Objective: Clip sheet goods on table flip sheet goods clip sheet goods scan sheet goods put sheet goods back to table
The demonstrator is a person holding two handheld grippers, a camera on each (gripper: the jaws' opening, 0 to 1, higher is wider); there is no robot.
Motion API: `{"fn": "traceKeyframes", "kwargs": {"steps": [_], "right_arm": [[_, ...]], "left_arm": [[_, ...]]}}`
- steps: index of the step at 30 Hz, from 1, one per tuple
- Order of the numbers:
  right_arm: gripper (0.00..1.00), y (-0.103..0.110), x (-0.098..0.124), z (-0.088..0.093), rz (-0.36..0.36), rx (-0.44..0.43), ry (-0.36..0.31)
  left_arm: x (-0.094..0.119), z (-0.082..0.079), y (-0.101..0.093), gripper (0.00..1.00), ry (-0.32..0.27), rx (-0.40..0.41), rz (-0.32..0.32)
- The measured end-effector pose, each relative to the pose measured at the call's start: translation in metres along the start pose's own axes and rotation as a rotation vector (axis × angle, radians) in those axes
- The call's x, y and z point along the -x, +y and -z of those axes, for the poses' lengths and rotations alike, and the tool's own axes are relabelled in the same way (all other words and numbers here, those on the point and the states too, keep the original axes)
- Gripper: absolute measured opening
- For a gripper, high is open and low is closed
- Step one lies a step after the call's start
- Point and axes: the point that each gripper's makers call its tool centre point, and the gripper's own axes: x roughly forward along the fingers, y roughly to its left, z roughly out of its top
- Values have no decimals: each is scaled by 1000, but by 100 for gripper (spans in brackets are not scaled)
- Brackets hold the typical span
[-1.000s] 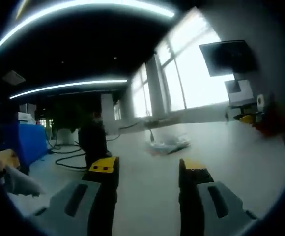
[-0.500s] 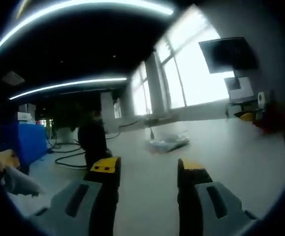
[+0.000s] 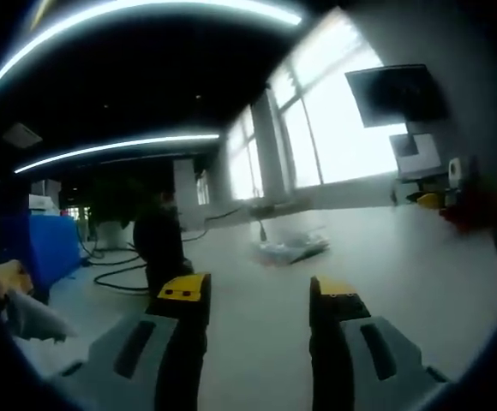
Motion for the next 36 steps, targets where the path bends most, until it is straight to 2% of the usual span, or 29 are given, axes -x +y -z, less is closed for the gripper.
{"fn": "traceKeyframes", "kwargs": {"steps": [36], "right_arm": [[53, 5, 0, 2, -6, -3, 15]], "left_arm": [[1, 0, -4, 38, 7, -7, 3]]}}
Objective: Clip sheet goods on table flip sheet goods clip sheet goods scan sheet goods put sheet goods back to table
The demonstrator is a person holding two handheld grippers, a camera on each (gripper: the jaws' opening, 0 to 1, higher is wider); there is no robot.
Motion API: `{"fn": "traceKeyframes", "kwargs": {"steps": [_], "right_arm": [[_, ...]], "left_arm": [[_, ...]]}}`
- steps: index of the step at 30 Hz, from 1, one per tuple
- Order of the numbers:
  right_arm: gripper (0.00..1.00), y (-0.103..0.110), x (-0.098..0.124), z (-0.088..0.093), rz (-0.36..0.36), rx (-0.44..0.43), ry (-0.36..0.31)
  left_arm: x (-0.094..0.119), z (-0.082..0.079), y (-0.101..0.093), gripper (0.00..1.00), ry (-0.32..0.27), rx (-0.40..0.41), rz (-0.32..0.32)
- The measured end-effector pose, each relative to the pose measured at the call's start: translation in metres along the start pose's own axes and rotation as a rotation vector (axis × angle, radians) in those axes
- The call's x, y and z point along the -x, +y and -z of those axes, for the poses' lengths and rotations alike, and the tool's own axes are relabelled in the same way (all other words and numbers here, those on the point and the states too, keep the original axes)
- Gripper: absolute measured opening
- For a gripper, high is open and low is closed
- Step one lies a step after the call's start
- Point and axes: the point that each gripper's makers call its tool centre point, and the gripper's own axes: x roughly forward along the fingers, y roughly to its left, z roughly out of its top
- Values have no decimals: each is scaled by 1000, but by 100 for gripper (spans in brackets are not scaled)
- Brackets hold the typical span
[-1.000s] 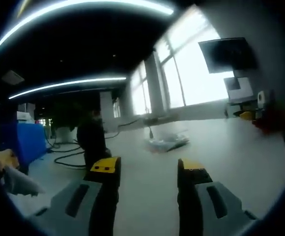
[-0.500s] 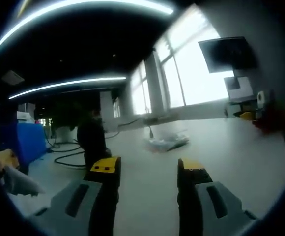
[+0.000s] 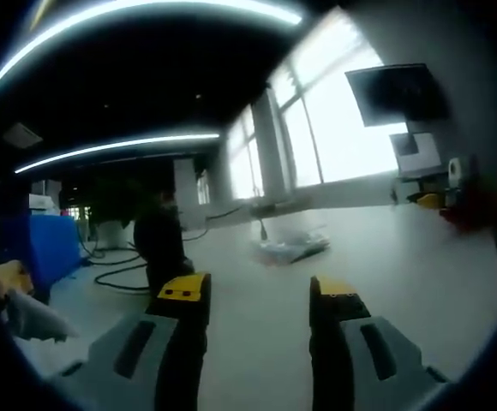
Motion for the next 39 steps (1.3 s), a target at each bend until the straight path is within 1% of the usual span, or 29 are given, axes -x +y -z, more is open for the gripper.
{"fn": "traceKeyframes", "kwargs": {"steps": [39], "right_arm": [[51, -4, 0, 2, 5, 10, 6]], "left_arm": [[0, -1, -2, 38, 0, -9, 3]]}}
